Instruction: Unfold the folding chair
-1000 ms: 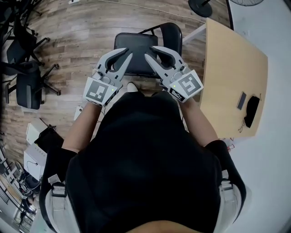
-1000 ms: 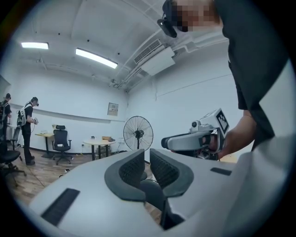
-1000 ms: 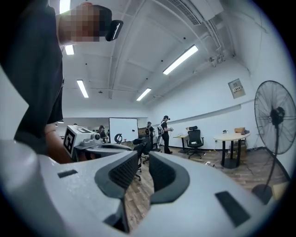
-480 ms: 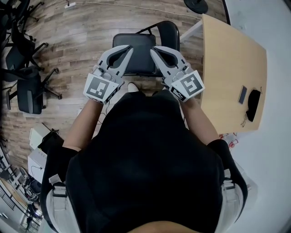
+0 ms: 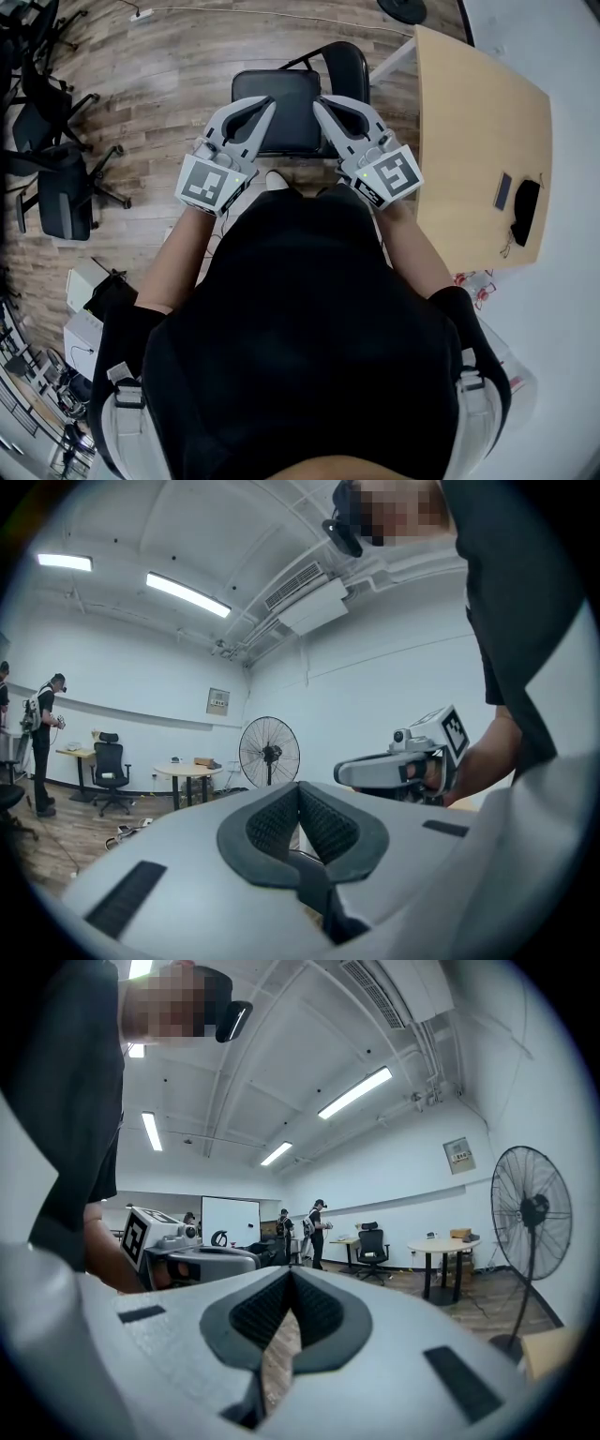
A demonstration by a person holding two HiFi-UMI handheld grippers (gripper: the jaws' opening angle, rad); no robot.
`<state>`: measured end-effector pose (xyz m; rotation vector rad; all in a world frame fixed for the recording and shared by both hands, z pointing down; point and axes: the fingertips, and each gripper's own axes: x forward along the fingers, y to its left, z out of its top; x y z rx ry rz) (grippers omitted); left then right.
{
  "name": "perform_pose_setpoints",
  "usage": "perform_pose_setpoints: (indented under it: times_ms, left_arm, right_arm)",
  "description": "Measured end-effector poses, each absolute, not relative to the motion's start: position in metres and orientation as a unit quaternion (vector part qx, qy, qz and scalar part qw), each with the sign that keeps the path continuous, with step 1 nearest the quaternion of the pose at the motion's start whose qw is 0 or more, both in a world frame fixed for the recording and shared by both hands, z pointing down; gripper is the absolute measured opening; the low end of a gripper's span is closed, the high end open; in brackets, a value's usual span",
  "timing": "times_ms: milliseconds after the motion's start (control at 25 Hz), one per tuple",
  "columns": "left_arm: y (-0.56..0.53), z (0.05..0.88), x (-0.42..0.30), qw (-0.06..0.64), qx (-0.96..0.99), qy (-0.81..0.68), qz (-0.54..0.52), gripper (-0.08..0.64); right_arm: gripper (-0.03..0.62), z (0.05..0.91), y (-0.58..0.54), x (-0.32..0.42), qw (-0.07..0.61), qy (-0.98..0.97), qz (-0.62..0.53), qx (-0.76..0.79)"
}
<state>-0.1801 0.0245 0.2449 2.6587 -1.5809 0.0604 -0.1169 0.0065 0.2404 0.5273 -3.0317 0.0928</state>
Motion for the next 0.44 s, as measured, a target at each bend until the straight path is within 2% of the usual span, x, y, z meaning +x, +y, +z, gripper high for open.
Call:
perform_pose_setpoints:
  times_ms: [440]
  left_arm:
    - [0.0173,0.2490,-0.1740,0.019,0.863,-0.503,0.033,-0.005]
  right_arm:
    - [0.000,0.2430,-0.0010,-0.1160,0.031,-0.984,0.032,0.175]
